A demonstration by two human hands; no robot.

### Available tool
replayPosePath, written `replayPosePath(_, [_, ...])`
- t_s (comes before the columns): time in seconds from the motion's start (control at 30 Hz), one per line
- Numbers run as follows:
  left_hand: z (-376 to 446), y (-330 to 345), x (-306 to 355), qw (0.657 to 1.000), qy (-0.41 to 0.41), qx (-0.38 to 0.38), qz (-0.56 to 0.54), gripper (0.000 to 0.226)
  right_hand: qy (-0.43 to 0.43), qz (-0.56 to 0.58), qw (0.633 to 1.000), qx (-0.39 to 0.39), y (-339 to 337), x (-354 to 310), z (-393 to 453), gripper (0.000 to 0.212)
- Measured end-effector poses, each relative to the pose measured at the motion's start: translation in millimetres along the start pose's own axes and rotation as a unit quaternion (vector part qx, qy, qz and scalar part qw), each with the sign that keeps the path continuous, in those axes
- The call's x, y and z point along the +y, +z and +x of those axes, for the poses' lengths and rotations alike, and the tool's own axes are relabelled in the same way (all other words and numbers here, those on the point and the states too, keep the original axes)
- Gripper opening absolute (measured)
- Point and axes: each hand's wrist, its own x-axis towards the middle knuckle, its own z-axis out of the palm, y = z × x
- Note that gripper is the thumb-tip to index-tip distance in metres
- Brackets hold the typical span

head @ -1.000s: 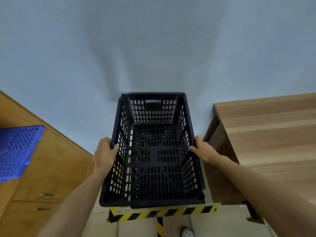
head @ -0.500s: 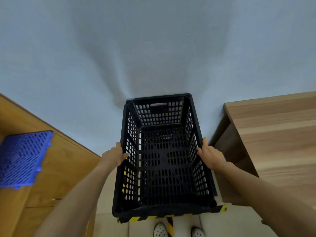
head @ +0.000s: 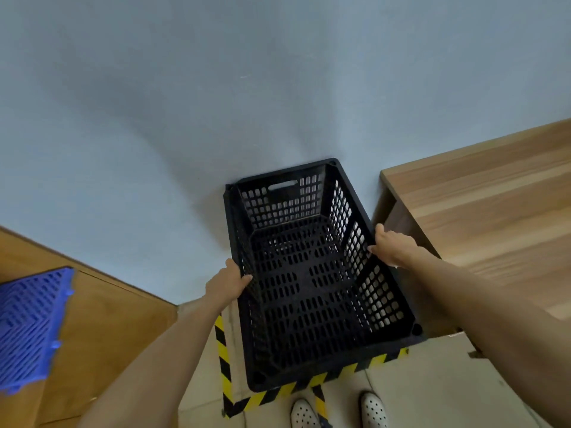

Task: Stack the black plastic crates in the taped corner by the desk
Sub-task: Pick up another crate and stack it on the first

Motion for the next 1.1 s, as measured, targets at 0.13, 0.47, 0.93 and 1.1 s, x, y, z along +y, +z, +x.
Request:
replayPosePath(0.13, [7, -2, -15, 0.999, -0.008, -0.047, 0.015, 0.063, -0.001, 0.014, 1.0, 0.003, 5, -5, 2, 0.05])
replayPosePath(0.47, [5, -38, -1, 0.97, 0.029, -0.114, 0.212, 0.061, -0.007, 0.013, 0.999, -0.033, 0, 7, -7, 0.055])
replayPosePath(0.93, [-16, -28, 198, 0.897, 0.294, 0.045, 0.326, 0.028, -0.019, 0.017, 1.0, -0.019, 10, 37, -32, 0.055])
replayPosePath(1.1, [-23, -21, 245, 0.855, 0.412, -0.015, 0.315, 0.018, 0.007, 0.019, 0.994, -0.105, -3, 88, -58, 0.05])
